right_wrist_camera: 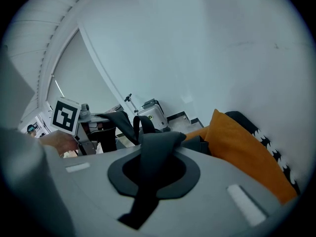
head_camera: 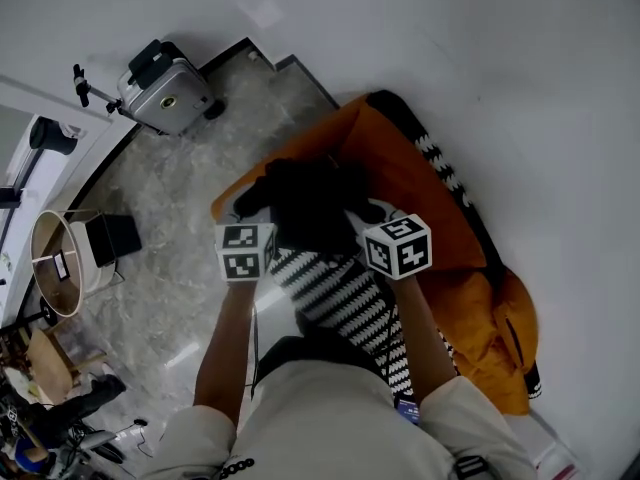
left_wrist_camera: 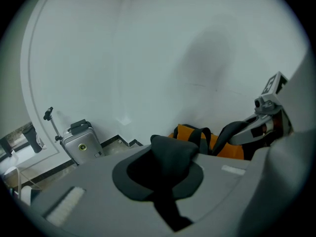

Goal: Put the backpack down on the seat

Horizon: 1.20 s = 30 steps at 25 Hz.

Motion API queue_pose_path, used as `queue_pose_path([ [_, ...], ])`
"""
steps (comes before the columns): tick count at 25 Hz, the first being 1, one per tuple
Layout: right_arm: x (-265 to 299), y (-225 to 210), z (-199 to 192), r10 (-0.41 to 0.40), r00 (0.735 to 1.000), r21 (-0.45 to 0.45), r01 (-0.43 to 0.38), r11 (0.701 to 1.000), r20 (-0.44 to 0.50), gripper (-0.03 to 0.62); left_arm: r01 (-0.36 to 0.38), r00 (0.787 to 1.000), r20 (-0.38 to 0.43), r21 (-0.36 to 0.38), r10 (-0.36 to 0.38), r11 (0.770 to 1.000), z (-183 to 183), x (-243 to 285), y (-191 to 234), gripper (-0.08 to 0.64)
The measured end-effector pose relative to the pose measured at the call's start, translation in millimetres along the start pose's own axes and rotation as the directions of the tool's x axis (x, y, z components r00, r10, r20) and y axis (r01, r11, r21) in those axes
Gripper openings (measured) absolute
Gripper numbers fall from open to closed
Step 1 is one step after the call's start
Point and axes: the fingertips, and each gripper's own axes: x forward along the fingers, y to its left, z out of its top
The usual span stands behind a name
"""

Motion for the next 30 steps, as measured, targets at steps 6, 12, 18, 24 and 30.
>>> queue_pose_path([
  [6,19,-11,1,-0.020,1.000,0.019,0.021,1.000,-0.012,0.038,0.007,1.000,-0.005,0.004,-0.006,1.000,-5,16,15,0.015],
  [12,28,-14,-3,-0.016,0.999,0.029,0.017,0.999,-0.044,0.068,0.027,0.997,-0.077,0.052,-0.023,0.998,-27,25,23,0.040],
  [18,32,-9,-21,-0.041,0.994,0.019,0.044,0.999,-0.104,0.150,0.018,0.986,-0.167,0.023,-0.014,1.000,-70,17,32,0.072],
  [24,37,-4,-48,-0.060,0.986,0.032,0.066,0.997,-0.157,0.184,0.067,0.970,-0.235,0.007,-0.064,0.998,-105,6,18,0.170],
  [30,35,12,-69,-0.050,0.981,0.063,0.063,0.996,-0.187,0.223,0.114,0.951,-0.288,-0.009,-0.112,0.993,-137,-8,11,0.235],
])
